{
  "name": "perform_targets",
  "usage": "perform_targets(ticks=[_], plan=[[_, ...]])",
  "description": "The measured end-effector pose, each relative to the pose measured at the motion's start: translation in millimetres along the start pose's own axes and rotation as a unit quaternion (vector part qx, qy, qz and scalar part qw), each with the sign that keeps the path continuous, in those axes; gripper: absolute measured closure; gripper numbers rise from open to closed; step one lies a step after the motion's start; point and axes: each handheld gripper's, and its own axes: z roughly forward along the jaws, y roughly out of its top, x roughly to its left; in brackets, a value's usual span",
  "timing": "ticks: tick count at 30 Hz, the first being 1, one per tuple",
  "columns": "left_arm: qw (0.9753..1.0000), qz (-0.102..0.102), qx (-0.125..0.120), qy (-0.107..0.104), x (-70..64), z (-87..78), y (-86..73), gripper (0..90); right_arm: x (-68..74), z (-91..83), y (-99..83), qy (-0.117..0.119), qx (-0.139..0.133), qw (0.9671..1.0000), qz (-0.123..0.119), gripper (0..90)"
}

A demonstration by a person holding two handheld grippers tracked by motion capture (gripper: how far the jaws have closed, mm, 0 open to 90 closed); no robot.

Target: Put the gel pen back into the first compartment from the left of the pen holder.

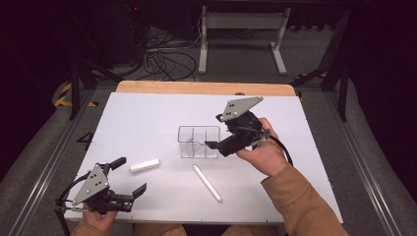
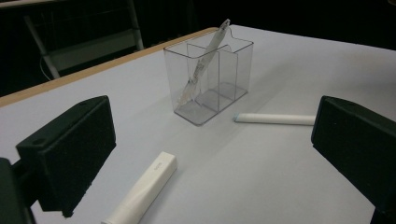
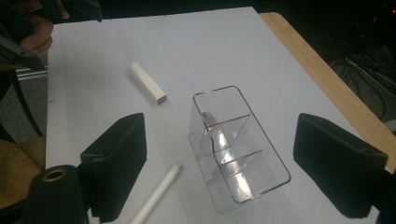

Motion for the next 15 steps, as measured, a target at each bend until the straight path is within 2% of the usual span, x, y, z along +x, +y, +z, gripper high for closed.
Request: perform_targets(ticks=[6,15], plan=[[1.0000,-0.001,0.000,0.000,-0.4,0.2,0.0,0.6,4.2,-6.3,-13.3,0.002,-0.025,0.9995,0.017,7.5],[1.0000,-0.002,0.000,0.000,-0.4,0.2,0.0,0.6,6.9,-10.5,-32.8,-0.002,-0.043,0.9981,0.043,3.1]])
